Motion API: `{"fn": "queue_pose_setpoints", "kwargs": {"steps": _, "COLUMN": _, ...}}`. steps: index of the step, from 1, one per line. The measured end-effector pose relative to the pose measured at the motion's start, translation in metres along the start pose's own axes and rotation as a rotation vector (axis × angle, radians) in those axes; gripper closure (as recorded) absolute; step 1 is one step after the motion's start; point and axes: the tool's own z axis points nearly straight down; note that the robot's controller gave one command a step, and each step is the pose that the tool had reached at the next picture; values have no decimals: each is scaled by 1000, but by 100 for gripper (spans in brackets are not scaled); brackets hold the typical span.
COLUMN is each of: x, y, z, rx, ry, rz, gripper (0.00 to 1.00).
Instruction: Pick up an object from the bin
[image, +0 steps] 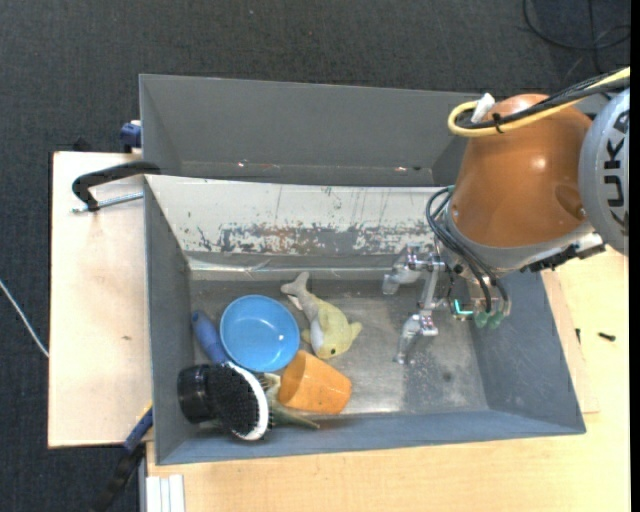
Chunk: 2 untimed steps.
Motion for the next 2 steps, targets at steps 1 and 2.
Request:
{"fn": "queue_pose_setpoints", "kwargs": {"steps": 1, "x": -55, "y": 62, "z": 111, "rx": -2, "ry": -1, "rz": 81, "gripper": 0}}
{"fn": "queue_pose_setpoints", "kwargs": {"steps": 2, "x": -68, "y": 30, "z": 166, "rx": 0, "ry": -14, "rz": -249, "gripper": 0}}
